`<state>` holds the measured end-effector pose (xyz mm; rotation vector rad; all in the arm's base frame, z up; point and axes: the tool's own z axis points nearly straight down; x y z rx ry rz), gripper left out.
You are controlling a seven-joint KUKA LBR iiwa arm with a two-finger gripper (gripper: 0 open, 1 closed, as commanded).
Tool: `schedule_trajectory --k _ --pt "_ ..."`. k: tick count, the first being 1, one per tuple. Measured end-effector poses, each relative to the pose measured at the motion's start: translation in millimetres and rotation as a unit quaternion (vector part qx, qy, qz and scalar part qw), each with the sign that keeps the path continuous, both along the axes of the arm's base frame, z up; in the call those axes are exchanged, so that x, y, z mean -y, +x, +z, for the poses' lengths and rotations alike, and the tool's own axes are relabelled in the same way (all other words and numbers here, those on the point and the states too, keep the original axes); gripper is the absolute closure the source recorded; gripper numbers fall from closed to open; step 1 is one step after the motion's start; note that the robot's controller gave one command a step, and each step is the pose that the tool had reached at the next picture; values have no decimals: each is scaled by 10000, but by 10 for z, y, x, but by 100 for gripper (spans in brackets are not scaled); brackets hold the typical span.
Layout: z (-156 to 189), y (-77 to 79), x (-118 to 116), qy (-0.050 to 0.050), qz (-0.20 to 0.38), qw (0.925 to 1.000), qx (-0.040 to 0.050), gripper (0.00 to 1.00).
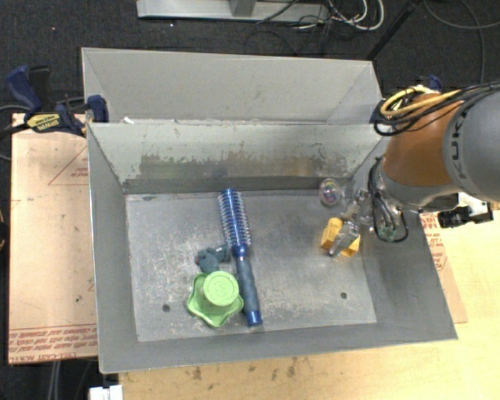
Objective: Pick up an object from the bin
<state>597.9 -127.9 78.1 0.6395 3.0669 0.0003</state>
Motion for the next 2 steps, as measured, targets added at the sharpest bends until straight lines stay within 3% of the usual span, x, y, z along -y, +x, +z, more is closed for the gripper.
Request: schedule_trajectory --k 1,2 --pt "247 13 -4 6 10 10000 -15 100" --pt "1067 41 -6 0 21 10000 16 100"
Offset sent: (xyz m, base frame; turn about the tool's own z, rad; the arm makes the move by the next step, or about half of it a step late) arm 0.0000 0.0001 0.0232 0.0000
